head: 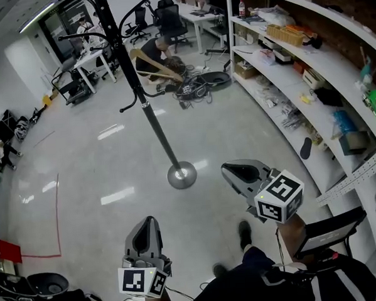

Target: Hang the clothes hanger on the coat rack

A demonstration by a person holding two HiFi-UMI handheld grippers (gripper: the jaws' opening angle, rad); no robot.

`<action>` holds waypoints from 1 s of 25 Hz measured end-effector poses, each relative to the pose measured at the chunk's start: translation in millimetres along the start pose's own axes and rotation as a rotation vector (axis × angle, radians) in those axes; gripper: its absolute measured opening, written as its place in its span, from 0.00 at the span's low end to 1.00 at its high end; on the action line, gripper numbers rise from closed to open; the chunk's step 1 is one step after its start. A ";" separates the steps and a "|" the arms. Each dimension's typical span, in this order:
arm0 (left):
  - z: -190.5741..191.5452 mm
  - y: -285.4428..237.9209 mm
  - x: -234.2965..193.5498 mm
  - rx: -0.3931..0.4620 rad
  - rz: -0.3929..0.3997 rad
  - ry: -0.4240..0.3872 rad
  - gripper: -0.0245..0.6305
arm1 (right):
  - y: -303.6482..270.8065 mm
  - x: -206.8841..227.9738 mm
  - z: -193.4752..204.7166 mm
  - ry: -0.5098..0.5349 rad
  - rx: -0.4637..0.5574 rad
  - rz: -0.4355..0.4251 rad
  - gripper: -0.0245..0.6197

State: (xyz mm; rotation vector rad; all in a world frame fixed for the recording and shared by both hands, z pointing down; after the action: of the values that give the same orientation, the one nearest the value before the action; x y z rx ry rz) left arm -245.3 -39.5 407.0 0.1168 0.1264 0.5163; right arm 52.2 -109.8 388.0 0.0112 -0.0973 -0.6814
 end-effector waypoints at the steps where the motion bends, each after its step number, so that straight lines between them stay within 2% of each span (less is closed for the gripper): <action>1: -1.7 11.0 -0.8 -0.002 0.002 0.012 0.04 | 5.2 -11.8 0.8 0.000 -0.005 0.001 0.05; 5: -10.1 42.2 9.8 0.003 0.030 -0.004 0.04 | 30.5 -46.2 -3.8 0.022 -0.011 0.002 0.05; 11: -12.7 82.9 54.5 -0.008 0.015 -0.005 0.04 | 88.4 -70.8 -11.8 0.021 0.007 0.001 0.05; 15: -25.9 108.8 105.8 0.010 0.023 -0.024 0.04 | 139.4 -85.6 -18.9 0.023 0.029 -0.025 0.05; 18: -34.4 137.5 144.1 0.026 0.028 -0.005 0.04 | 177.7 -102.0 -18.6 0.022 0.027 -0.055 0.05; 21: -37.2 153.4 187.9 0.033 0.013 -0.017 0.04 | 220.4 -97.5 -9.1 0.002 0.008 -0.058 0.05; 25: -40.2 182.0 235.0 -0.029 -0.031 -0.029 0.04 | 270.1 -98.2 -2.9 -0.047 0.004 -0.066 0.05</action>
State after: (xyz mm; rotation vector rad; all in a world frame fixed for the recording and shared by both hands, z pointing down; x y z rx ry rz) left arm -136.8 237.9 372.0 0.0937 0.0917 0.4852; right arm 146.3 161.8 388.1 0.0022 -0.1440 -0.7473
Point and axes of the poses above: the fingertips, and each gripper's own axes: y backward along the fingers, x to its right, z out of its underside, the point moved 8 cm from there along y, backward along the fingers, and after that the axes turned 11 degrees about x, right-handed, at the moved point
